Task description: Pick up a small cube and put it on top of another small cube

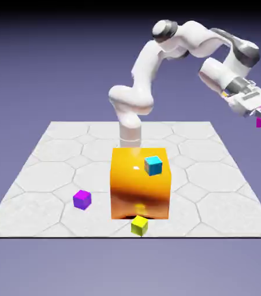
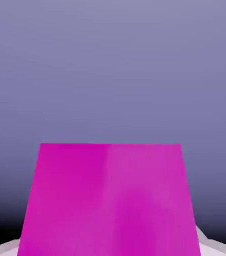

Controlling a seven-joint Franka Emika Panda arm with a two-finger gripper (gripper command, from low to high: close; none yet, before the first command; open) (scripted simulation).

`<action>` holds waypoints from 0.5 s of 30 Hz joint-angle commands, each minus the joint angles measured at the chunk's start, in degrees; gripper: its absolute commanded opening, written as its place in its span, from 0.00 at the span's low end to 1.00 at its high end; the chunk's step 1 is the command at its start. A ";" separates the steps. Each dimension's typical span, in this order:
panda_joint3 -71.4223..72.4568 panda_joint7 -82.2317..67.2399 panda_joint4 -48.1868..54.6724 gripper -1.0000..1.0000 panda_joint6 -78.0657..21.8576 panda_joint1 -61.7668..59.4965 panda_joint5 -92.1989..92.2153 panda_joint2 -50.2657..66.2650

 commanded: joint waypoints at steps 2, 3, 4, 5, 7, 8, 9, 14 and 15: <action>-4.16 -2.80 0.41 0.00 -4.29 1.51 -4.47 2.43; -6.23 -4.20 0.62 0.00 -6.40 2.26 -6.70 3.65; -8.31 -5.60 0.82 0.00 -8.51 3.01 -8.93 4.87; -10.39 -7.00 1.03 0.00 -10.63 3.76 -11.16 6.08; -14.54 -9.80 1.44 0.00 -14.85 5.26 -15.63 8.51; -16.62 -11.21 1.65 0.00 -16.96 6.01 -17.86 9.73; -18.69 -12.61 1.85 0.00 -19.08 6.76 -20.09 10.94; -29.08 -19.61 2.88 0.00 -29.64 10.52 -31.25 17.02; -31.15 -21.01 3.09 0.00 -31.75 11.27 -33.49 18.24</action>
